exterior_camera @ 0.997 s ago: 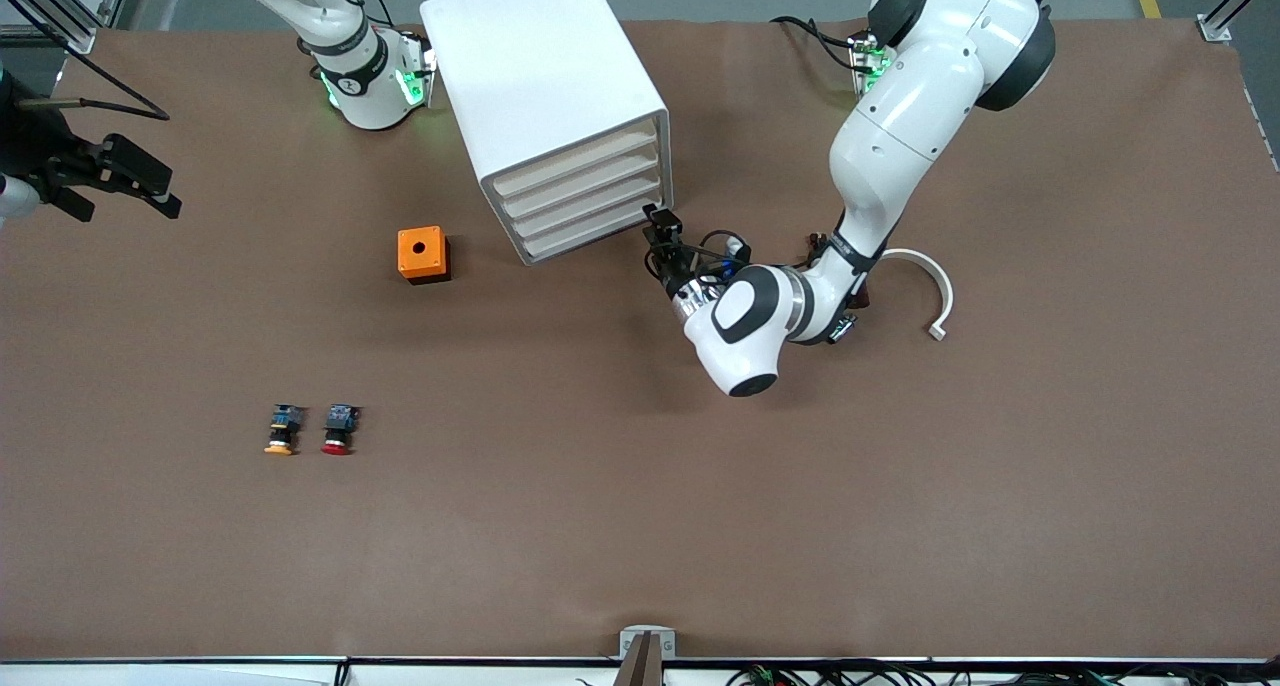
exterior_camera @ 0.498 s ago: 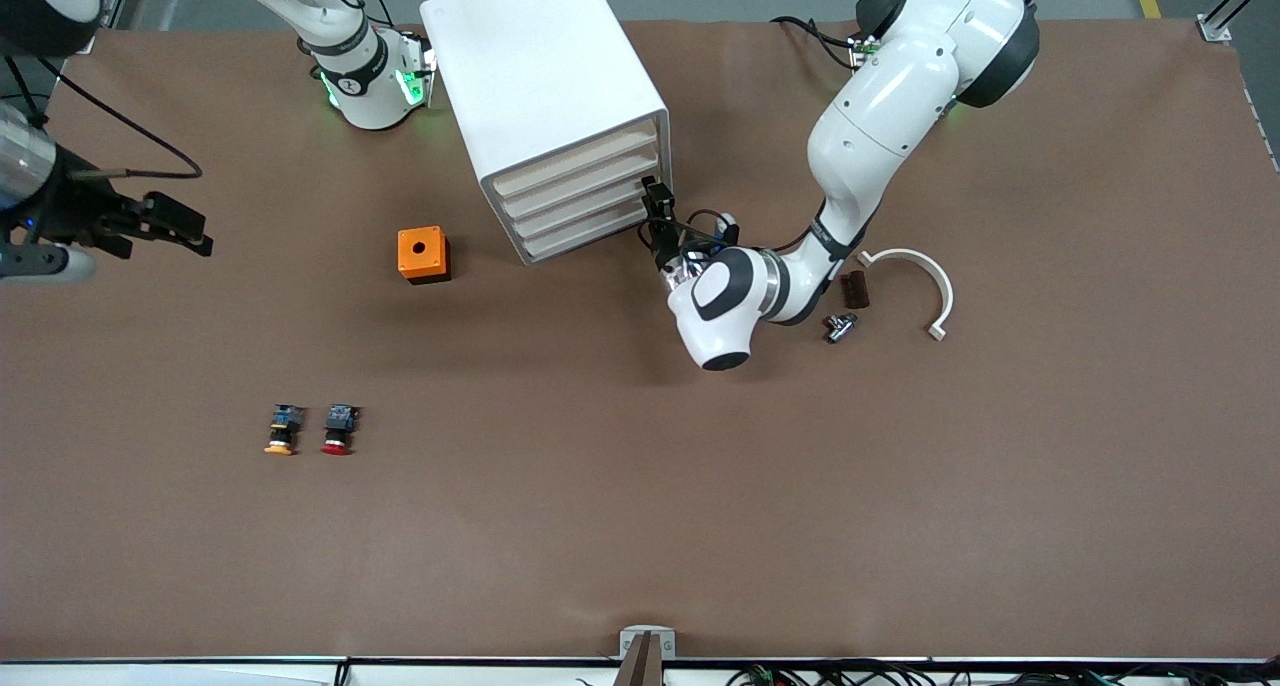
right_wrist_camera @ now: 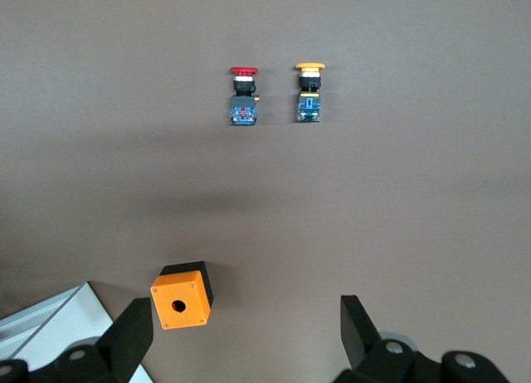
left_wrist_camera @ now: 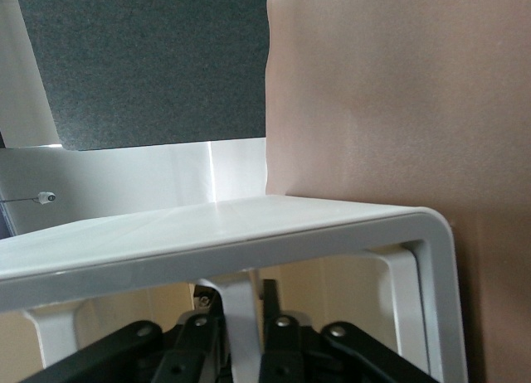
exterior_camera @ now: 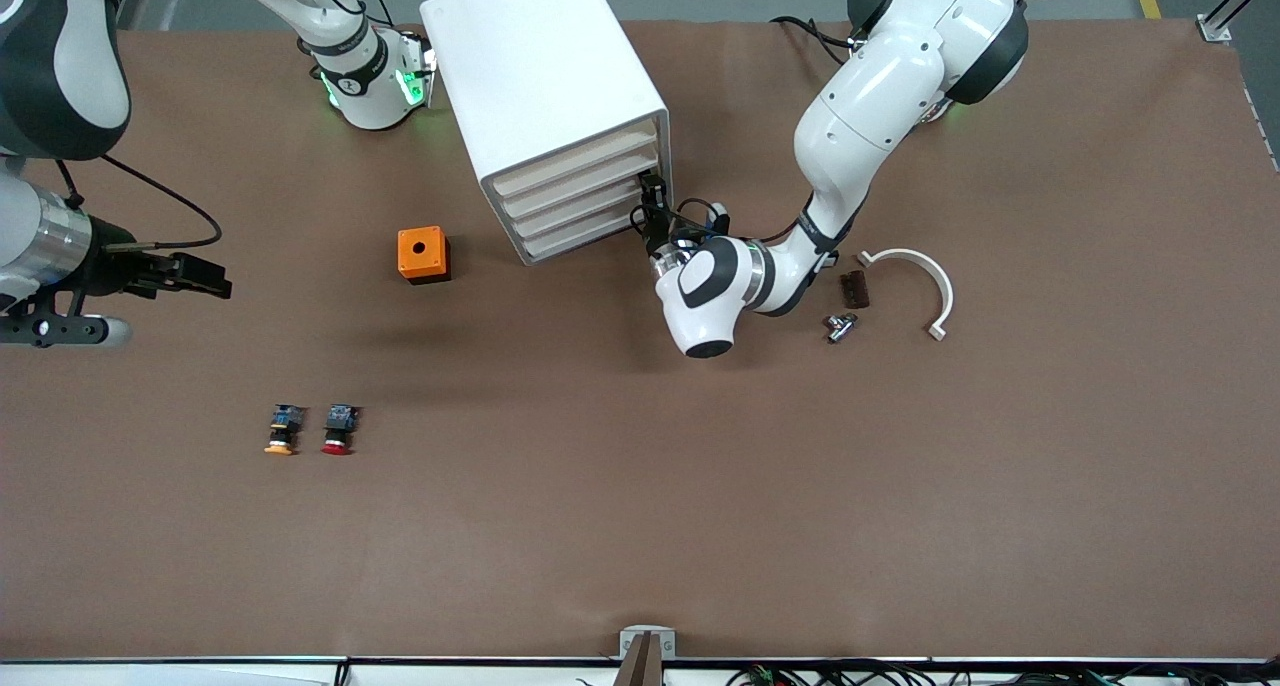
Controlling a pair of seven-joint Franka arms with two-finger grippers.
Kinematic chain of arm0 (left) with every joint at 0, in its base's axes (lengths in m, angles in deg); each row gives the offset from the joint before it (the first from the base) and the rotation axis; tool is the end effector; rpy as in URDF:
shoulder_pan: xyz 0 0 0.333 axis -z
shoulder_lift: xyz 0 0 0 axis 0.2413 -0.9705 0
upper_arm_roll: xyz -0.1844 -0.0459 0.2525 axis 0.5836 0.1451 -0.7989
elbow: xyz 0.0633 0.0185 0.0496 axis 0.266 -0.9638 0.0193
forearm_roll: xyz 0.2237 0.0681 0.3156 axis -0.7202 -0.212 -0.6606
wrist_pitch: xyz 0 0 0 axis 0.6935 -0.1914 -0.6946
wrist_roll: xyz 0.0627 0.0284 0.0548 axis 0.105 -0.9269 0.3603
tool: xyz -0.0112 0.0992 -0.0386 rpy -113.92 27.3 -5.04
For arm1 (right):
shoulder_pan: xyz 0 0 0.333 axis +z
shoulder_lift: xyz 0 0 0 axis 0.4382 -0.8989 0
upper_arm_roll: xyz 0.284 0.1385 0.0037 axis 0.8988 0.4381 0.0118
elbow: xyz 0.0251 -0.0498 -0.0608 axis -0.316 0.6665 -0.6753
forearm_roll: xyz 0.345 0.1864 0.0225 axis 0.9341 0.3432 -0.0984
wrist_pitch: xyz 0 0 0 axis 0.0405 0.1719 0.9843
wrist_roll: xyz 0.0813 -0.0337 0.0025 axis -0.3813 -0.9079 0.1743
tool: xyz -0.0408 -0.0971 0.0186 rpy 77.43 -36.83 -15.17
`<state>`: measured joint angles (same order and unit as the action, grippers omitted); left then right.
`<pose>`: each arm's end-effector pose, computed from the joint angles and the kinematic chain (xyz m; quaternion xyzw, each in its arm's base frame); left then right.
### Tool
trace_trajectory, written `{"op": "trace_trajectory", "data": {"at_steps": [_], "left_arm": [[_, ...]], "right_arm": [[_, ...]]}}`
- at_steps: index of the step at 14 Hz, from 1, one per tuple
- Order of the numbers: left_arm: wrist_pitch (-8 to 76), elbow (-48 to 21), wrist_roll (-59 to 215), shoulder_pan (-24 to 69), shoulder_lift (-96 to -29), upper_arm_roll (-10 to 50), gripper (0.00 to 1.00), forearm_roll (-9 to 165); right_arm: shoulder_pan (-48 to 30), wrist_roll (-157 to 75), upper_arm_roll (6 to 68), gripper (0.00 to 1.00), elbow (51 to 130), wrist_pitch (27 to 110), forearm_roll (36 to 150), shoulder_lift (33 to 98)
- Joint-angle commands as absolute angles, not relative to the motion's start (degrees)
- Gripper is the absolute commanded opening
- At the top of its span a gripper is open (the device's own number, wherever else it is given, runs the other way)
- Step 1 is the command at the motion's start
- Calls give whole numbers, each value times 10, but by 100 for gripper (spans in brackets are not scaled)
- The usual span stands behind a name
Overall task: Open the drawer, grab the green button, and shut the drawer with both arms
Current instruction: 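Pull the drawer open with the left gripper while the right gripper approaches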
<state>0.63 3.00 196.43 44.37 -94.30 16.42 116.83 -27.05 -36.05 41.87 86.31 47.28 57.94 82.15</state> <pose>0.3977 -0.4865 0.1176 -0.4870 -0.6000 0.5181 0.3664 0.5862 -0.0129 0.5185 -0.9973 0.0153 0.0696 0.0195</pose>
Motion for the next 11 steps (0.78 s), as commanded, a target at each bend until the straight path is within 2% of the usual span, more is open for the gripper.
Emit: {"op": "trace_trajectory", "data": {"at_steps": [1, 5, 11], "left_arm": [[-2, 35, 1974, 439, -945, 163, 11, 1194], [-2, 37, 1978, 421, -945, 161, 9, 1210], [10, 39, 1978, 375, -945, 154, 12, 1210]], "right_arm": [[-270, -339, 424, 100, 849, 466, 582, 821], [-234, -224, 427, 100, 852, 459, 586, 825], [-165, -46, 427, 100, 856, 453, 586, 827]]}}
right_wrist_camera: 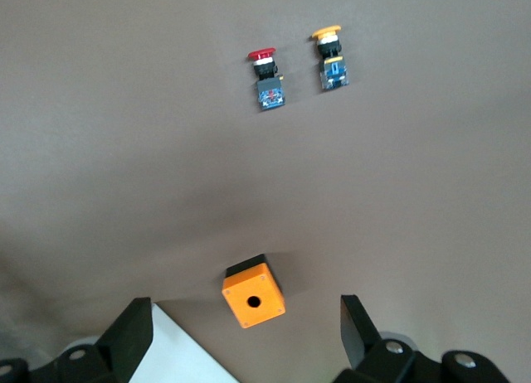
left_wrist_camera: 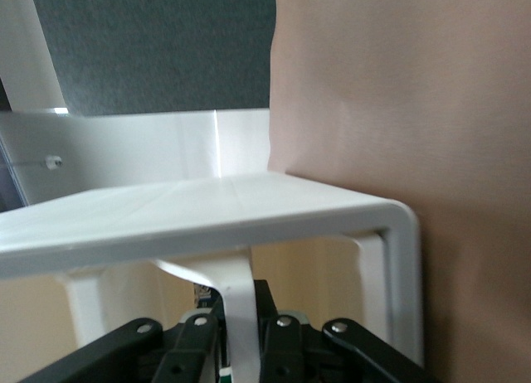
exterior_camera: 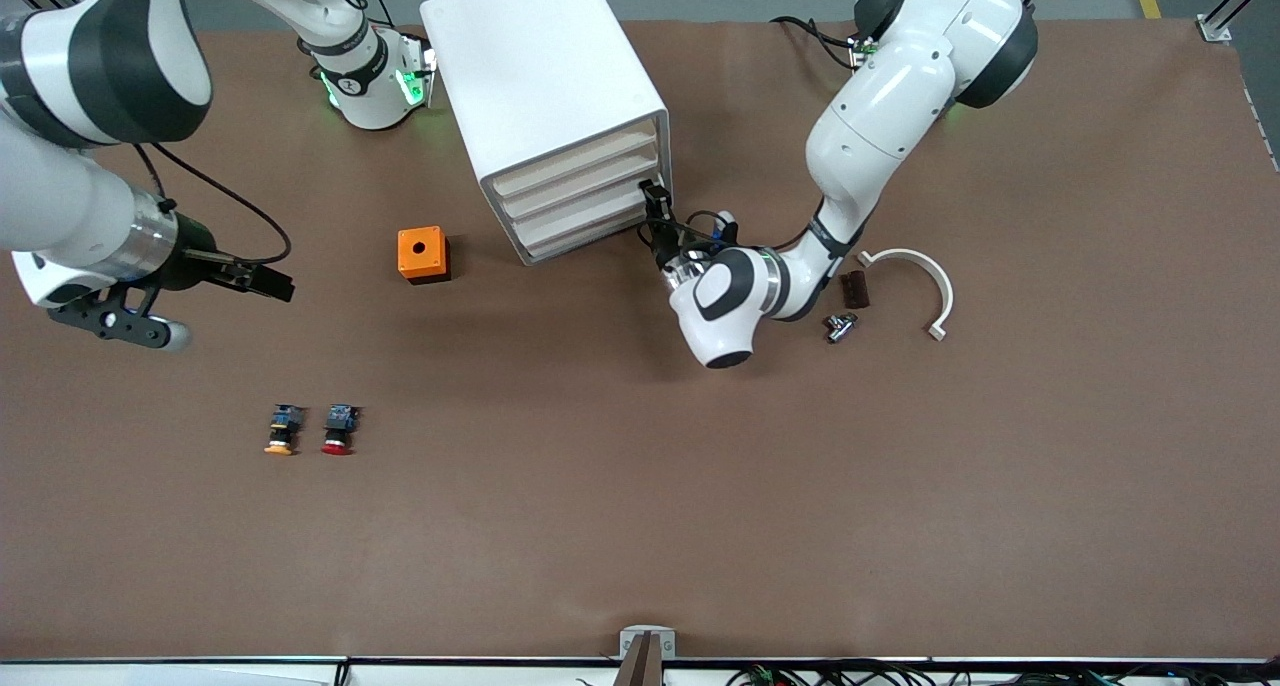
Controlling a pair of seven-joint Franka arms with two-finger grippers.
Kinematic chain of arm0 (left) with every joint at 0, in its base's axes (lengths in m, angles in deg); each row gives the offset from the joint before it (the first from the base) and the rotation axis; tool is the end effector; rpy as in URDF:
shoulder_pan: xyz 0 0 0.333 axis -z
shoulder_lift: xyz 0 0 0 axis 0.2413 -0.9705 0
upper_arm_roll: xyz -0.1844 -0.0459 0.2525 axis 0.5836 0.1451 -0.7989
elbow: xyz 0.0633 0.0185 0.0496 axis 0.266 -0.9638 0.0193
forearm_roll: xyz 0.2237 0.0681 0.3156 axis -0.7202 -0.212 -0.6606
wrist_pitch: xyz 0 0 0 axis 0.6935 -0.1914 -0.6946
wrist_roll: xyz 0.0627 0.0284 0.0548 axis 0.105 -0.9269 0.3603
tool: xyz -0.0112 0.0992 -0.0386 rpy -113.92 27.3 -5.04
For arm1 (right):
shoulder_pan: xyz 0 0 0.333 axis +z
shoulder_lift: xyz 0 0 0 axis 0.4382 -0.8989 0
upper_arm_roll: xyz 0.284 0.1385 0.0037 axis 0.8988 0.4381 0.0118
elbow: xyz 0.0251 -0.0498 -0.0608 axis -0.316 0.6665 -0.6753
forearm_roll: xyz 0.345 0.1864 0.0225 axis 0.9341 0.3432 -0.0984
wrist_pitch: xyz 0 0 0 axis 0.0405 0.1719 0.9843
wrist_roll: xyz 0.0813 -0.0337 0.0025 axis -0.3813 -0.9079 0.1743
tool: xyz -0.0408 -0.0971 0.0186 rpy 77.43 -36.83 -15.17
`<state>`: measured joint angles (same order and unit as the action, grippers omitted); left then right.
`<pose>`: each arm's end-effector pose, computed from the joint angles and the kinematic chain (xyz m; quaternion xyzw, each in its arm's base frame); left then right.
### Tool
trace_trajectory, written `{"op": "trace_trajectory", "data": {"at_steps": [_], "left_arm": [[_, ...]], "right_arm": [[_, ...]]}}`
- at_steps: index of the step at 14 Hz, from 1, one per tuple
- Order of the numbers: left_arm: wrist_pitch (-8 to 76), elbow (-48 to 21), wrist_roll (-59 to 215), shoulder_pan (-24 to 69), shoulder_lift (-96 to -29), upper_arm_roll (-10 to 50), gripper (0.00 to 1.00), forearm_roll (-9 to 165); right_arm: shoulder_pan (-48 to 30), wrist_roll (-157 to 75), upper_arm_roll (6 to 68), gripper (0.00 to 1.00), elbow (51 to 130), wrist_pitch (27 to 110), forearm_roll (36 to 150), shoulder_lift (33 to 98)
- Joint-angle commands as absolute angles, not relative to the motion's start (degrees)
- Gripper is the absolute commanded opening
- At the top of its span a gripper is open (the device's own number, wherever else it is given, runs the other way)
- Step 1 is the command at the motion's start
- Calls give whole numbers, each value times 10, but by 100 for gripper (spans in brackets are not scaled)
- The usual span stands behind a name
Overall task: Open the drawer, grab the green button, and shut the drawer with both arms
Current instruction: 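Pull the drawer open with the left gripper while the right gripper approaches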
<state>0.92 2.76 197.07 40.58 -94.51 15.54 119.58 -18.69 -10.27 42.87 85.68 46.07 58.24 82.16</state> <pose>0.4335 -0.4565 0.1144 -0.4445 -0.6239 0.5424 0.3450 0.5793 0.0826 0.5222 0.9844 -0.1575 -0.0780 0.0003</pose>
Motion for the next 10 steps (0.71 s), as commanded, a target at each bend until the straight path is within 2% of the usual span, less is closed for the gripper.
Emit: {"op": "trace_trajectory", "data": {"at_steps": [1, 10], "left_arm": [[15, 39, 1978, 365, -945, 154, 12, 1216], [26, 44, 1976, 304, -947, 150, 16, 1245]], "right_arm": [[-152, -11, 427, 100, 859, 453, 586, 827], [0, 292, 427, 100, 864, 503, 589, 812]]}}
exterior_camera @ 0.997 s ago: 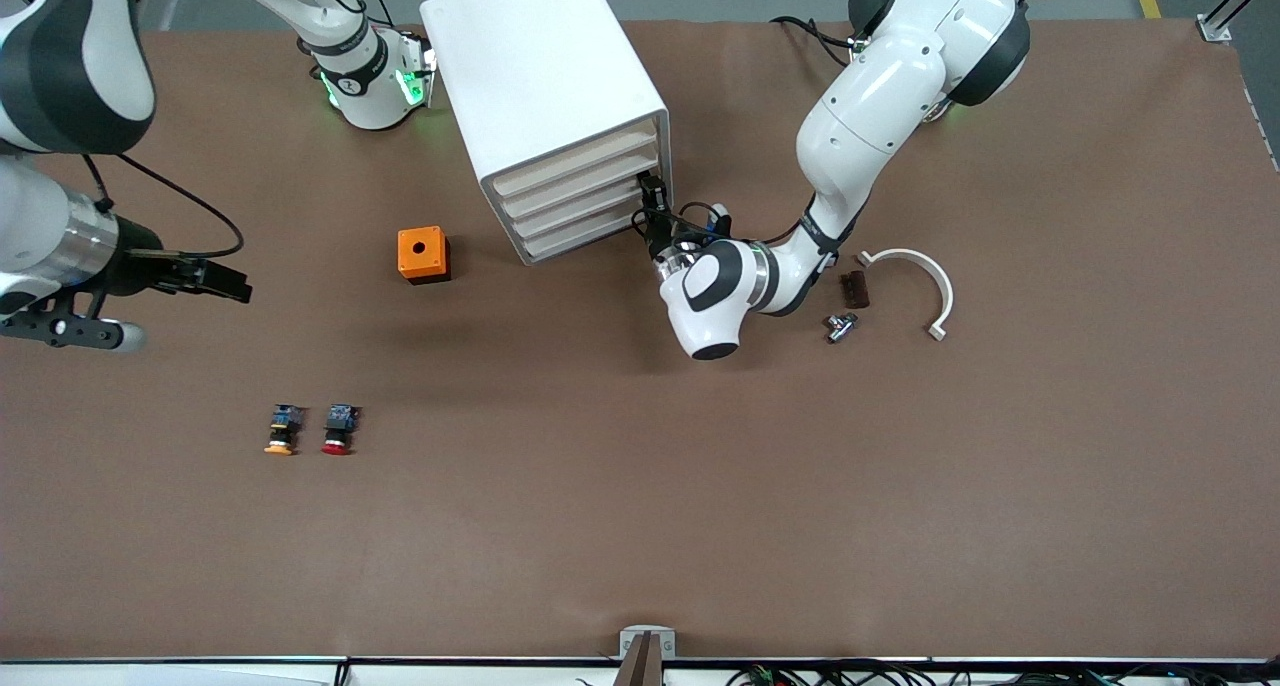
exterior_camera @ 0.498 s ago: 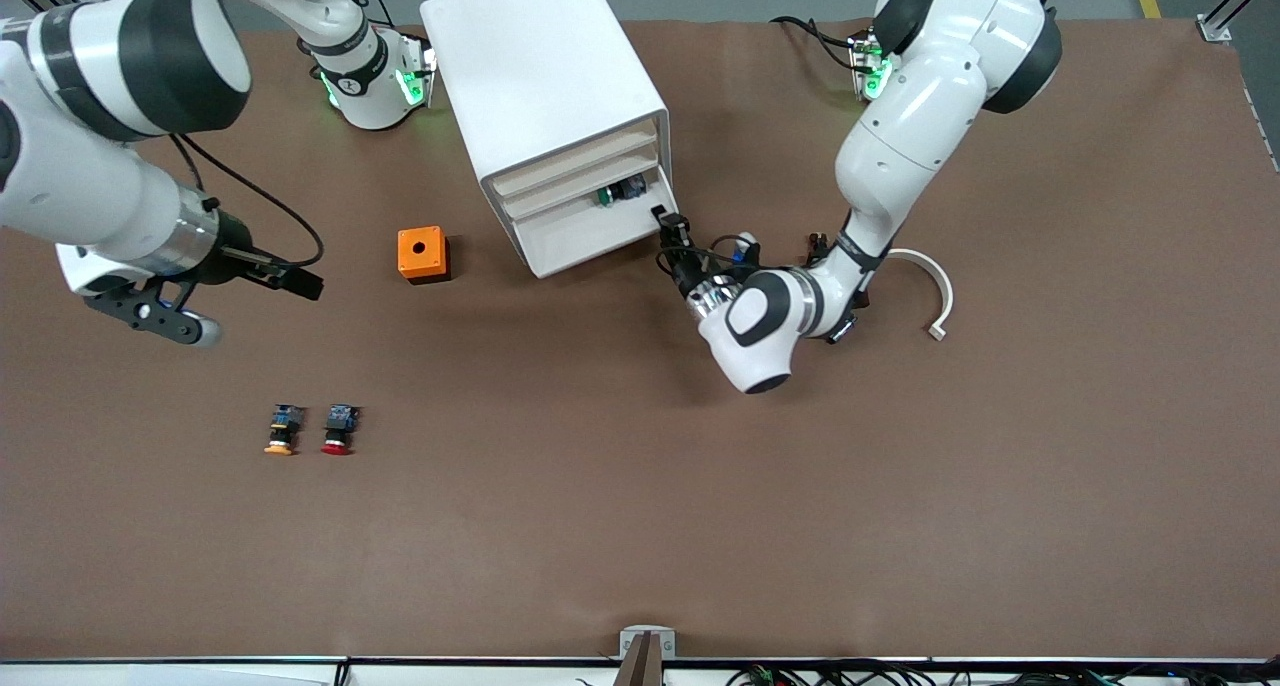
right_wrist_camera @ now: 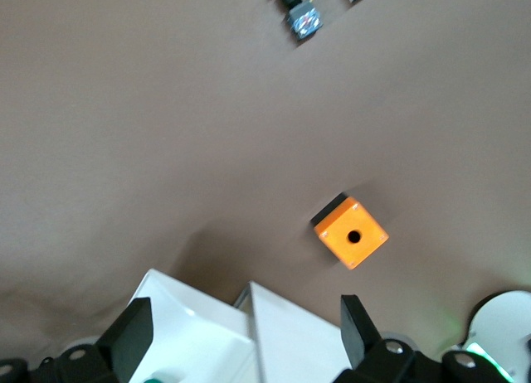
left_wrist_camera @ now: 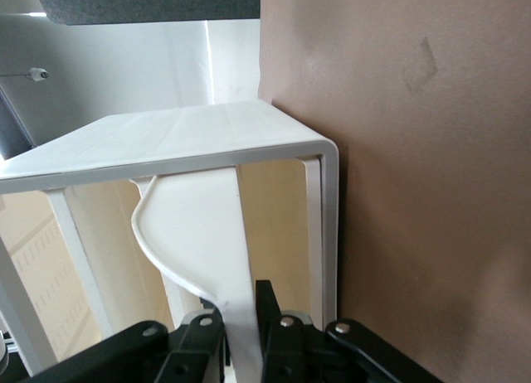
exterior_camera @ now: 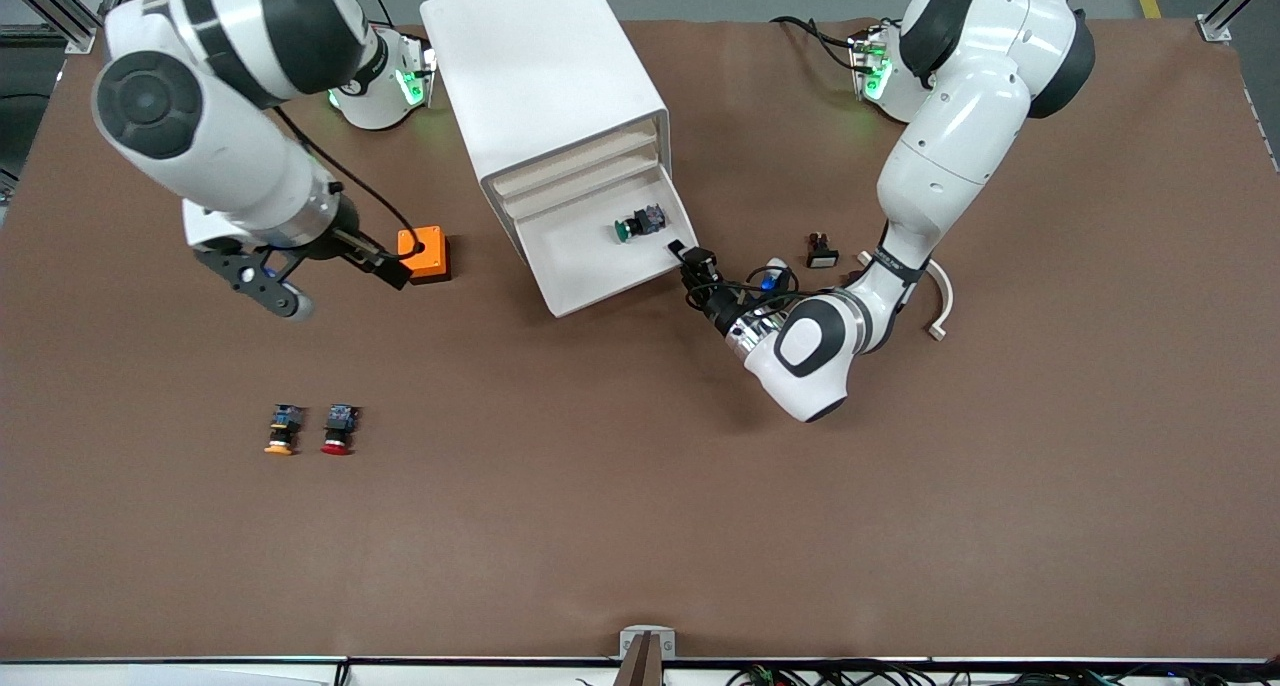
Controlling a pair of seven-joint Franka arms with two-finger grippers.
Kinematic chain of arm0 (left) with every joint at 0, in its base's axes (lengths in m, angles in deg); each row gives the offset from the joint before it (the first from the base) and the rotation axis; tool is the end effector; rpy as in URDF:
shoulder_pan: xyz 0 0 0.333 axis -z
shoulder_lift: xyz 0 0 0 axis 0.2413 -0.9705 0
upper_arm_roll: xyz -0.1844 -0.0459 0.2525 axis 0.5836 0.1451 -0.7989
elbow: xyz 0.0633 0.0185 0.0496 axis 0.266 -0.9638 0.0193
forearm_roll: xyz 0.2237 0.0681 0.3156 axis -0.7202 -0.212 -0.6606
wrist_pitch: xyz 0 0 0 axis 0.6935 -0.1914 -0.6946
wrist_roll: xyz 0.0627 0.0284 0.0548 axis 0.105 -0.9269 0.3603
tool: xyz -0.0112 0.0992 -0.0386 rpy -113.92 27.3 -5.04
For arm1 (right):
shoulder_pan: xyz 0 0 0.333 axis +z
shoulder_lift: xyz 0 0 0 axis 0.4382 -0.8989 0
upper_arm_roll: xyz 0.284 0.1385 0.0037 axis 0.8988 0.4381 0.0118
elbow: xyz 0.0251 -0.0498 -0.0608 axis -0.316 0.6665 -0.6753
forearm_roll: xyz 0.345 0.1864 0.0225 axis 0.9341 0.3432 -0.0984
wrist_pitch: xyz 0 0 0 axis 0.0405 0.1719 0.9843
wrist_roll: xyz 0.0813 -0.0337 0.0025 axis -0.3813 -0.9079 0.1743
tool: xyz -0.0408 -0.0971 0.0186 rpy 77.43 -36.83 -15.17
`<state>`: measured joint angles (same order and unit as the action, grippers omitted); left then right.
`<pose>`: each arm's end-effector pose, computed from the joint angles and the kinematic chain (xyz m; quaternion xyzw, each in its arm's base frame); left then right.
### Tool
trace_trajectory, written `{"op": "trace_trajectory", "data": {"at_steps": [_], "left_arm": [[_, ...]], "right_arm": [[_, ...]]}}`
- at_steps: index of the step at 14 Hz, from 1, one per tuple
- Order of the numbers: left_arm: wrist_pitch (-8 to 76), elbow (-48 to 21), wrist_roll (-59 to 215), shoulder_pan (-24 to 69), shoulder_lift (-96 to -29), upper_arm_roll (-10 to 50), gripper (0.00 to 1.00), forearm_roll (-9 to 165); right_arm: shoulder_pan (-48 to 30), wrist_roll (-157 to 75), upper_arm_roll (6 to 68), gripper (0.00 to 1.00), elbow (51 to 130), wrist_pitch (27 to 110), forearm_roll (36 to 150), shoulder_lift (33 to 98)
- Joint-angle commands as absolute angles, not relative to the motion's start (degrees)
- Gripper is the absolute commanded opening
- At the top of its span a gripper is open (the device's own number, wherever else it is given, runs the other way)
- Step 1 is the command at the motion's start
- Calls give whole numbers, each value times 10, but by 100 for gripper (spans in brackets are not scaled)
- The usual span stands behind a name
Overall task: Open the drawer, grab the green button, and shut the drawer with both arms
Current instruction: 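Reach into the open drawer and grasp the green button with the right gripper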
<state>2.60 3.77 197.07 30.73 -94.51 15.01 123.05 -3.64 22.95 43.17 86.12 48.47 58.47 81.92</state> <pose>0.5194 -0.3778 0.1206 -0.3727 -0.6690 0.5848 0.2675 0.5412 0.2350 0.5192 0.9487 -0.3096 -0.0612 0.0208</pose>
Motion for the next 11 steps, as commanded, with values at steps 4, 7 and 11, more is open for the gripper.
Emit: {"op": "trace_trajectory", "data": {"at_steps": [4, 7, 11], "left_arm": [[34, 44, 1963, 299, -946, 150, 49, 1244], [34, 52, 1888, 285, -943, 150, 100, 1245], [34, 104, 1814, 282, -945, 150, 100, 1244]], "right_arm": [[88, 445, 427, 100, 871, 564, 589, 768], [143, 539, 427, 100, 884, 644, 588, 724], [194, 616, 427, 100, 884, 707, 588, 676]]}}
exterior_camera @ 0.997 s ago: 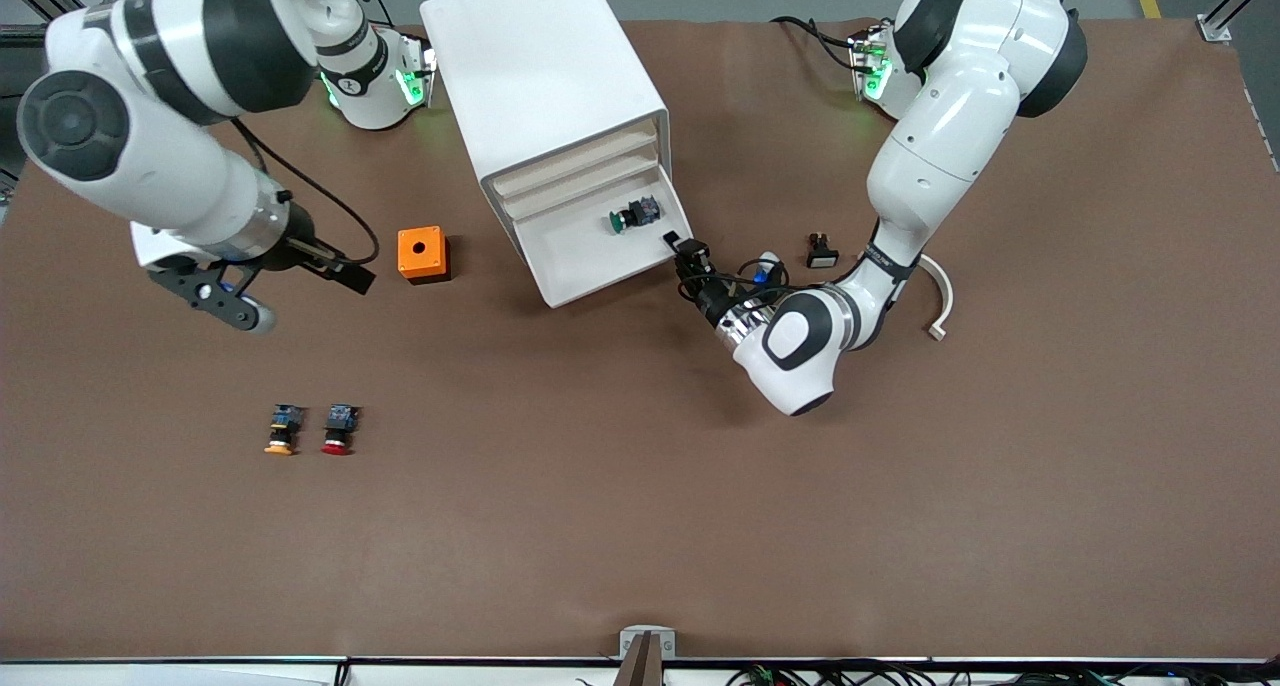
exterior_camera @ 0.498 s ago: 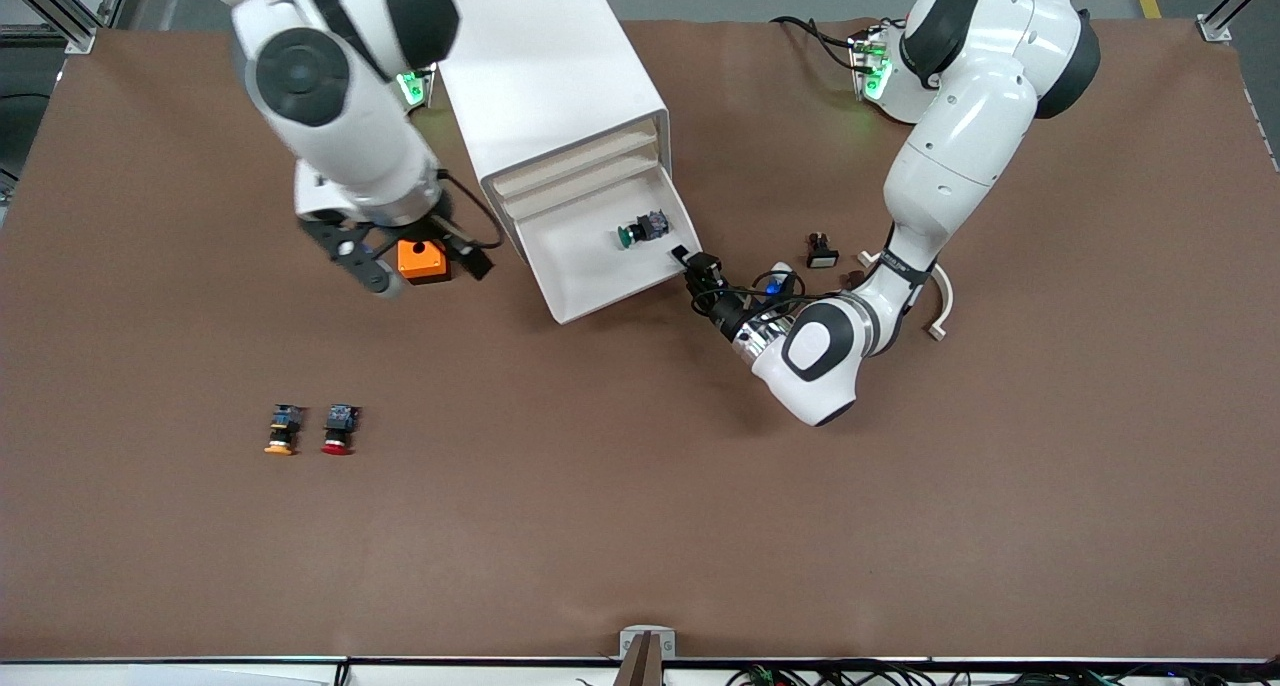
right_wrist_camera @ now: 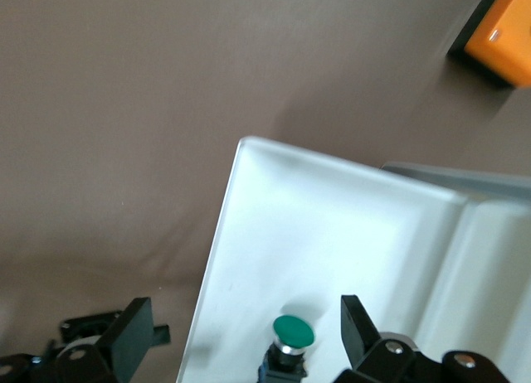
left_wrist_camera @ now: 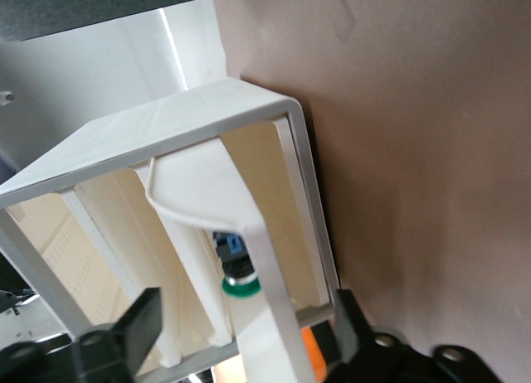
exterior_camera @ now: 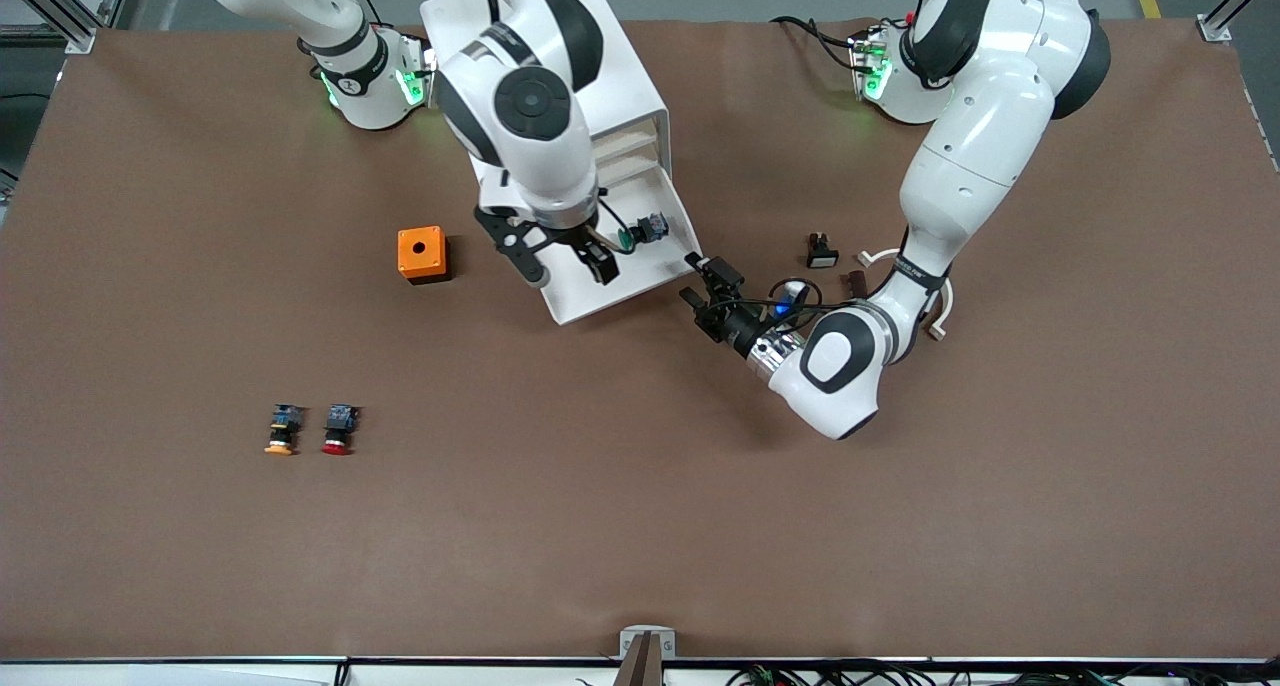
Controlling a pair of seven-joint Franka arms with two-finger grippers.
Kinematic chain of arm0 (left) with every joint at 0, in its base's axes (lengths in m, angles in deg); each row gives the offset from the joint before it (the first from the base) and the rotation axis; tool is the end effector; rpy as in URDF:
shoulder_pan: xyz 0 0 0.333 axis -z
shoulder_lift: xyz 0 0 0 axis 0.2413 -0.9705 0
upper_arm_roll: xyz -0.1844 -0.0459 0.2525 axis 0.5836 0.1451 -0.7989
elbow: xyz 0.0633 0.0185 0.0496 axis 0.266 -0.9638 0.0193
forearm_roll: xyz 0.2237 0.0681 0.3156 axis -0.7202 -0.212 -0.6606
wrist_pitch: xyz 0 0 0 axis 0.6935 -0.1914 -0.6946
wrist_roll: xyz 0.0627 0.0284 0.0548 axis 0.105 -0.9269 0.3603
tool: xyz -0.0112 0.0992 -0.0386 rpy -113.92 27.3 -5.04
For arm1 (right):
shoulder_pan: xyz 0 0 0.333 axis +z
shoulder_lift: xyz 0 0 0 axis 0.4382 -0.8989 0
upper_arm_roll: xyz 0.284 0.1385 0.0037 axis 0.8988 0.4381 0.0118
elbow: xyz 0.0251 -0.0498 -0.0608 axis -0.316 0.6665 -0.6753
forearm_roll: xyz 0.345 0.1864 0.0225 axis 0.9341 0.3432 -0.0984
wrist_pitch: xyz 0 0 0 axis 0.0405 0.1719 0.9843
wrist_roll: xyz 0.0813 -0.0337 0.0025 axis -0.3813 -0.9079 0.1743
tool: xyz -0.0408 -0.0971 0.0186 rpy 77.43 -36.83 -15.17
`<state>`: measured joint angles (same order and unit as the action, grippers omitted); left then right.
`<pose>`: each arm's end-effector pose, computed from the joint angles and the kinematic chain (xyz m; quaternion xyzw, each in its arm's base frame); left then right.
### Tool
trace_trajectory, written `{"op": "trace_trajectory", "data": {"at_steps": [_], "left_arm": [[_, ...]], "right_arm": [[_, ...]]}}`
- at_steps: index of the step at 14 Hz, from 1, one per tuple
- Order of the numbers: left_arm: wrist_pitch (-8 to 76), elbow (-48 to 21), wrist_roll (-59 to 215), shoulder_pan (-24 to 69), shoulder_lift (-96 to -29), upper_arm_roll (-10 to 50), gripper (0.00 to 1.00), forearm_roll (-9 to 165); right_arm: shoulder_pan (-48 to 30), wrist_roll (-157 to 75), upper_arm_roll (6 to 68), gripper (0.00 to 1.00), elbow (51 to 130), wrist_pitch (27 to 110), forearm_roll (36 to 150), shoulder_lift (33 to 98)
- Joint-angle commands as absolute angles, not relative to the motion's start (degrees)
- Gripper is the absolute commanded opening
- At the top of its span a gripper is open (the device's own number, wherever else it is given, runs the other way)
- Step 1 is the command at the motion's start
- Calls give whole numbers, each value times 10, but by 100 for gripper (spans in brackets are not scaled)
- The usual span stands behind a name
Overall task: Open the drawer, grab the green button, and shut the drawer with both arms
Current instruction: 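Reach into the open drawer and grasp the green button with the right gripper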
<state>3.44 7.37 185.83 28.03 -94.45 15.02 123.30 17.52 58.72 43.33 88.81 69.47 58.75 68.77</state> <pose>0.5595 -0.3569 0.1410 -0.4355 -0.6446 0.6072 0.1615 0.4639 0.4567 0.3834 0.8999 -0.4351 -0.0295 0.0048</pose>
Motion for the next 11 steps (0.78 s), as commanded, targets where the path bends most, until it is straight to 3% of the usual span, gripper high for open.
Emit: {"op": "trace_trajectory", "data": {"at_steps": [1, 6, 11], "left_arm": [[34, 129, 1750, 279, -945, 150, 100, 1243], [33, 163, 1540, 284, -937, 102, 100, 1219], [59, 164, 1334, 286, -865, 94, 100, 1143]], "right_arm": [[205, 634, 427, 100, 884, 715, 588, 669], [246, 699, 427, 100, 920, 779, 587, 653], [276, 743, 427, 100, 920, 787, 588, 627]]}}
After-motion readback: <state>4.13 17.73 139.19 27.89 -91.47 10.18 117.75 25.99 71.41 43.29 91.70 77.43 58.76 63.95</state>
